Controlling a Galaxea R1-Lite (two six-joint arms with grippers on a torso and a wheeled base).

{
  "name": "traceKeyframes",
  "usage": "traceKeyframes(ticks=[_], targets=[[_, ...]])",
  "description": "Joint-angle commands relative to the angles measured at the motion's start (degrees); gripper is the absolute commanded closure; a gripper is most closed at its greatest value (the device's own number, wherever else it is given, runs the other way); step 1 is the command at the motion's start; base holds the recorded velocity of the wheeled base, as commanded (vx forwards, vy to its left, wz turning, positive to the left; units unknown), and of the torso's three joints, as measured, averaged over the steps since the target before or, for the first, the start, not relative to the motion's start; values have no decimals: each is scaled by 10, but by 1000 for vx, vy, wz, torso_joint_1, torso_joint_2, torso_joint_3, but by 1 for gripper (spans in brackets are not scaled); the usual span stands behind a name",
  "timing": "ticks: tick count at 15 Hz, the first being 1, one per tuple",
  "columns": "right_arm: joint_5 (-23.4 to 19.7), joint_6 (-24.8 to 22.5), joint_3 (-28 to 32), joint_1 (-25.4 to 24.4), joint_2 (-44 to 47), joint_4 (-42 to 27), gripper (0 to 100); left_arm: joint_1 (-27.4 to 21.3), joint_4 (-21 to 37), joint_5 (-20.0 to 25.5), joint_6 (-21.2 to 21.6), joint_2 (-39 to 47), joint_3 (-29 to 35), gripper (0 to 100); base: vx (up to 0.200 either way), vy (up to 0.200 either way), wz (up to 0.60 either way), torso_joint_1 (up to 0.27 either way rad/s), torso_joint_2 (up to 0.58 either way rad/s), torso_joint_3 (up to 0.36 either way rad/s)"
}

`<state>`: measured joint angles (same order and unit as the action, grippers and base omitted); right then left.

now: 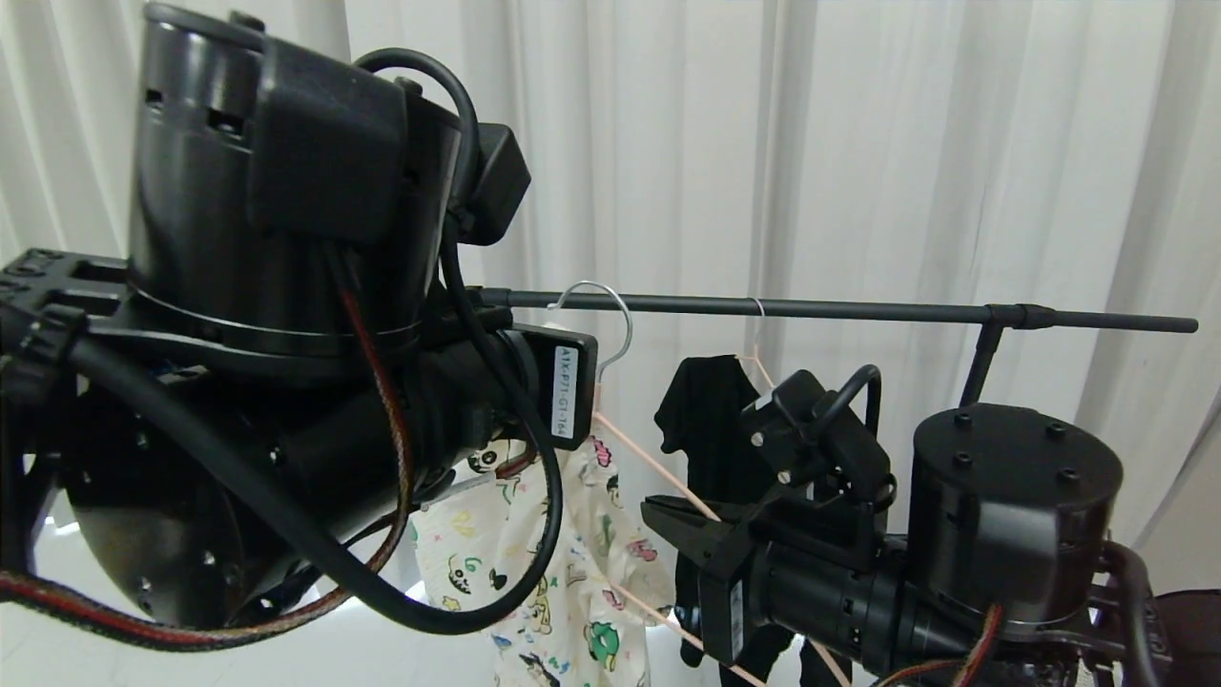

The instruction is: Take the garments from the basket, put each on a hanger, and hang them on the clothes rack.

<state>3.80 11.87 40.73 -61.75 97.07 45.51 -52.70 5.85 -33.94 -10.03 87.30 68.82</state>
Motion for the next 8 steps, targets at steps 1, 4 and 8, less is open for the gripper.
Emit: traceKeyframes(ticks=[1, 4, 8], targets=[[2, 0, 1, 0, 5, 0, 100, -8, 0, -2, 0, 0, -5, 100, 0, 0, 0, 0, 0, 0], [16, 0, 3, 0, 3, 1, 100, -7, 0, -17, -1, -1, -24, 100, 0, 0, 0, 0, 0, 0], [19, 0, 4, 0, 0, 13, 100, -6, -1, -33, 0, 0, -29, 100, 0, 0, 0, 0, 0, 0]])
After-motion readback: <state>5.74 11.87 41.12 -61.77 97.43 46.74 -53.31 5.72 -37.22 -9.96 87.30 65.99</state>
